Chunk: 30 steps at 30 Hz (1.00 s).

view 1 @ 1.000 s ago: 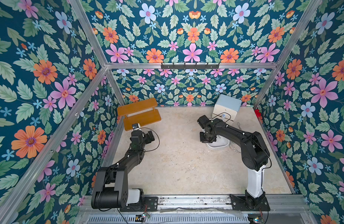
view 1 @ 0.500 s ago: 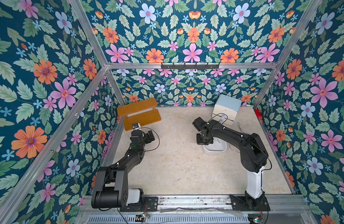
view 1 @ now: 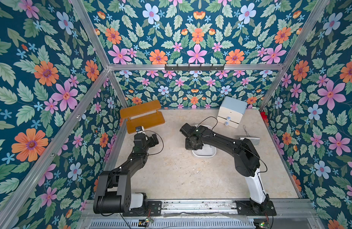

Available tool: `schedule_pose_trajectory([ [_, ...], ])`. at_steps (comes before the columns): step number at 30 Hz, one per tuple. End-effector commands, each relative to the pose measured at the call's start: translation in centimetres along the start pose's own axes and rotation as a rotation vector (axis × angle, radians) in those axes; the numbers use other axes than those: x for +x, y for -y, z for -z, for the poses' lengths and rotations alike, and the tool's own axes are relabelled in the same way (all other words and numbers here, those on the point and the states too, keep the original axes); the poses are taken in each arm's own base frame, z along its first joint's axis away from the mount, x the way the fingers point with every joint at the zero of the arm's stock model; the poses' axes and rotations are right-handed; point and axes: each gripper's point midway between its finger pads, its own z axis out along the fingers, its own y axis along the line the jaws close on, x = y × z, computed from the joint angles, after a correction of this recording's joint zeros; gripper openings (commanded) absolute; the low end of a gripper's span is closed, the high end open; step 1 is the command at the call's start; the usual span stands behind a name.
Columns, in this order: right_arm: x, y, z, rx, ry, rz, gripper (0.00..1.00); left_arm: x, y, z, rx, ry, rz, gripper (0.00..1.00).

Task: Take out the screws from the storage box
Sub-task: Move the storage box to the center of the board.

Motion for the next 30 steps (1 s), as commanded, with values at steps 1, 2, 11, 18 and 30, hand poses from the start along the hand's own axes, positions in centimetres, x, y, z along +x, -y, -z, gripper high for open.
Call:
schedule_pose_trajectory([
  [1, -0.2, -0.7, -0.5, -0.012, 0.0, -0.035, 0.02, -0.4, 0.6, 0.0, 0.033, 0.012, -0.007, 0.99],
  [2, -0.2, -1.0, -0.6, -0.019, 0.001, -0.036, 0.02, -0.4, 0.6, 0.0, 0.033, 0.011, -0.009, 0.99],
  [11, 0.1, -2.3, -1.6, -0.041, -0.006, -0.033, 0.21, -0.2, 0.9, -0.2, 0.048, 0.004, -0.014, 0.99],
  [18, -0.8, -2.4, 2.1, -0.07, 0.041, 0.019, 0.47, 0.0, 1.4, -0.2, 0.078, -0.004, -0.024, 0.99],
  [30, -5.0, 6.8, 6.1, 0.068, 0.099, 0.078, 0.39, 0.1, 3.2, 0.1, 0.195, 0.016, -0.014, 0.99],
])
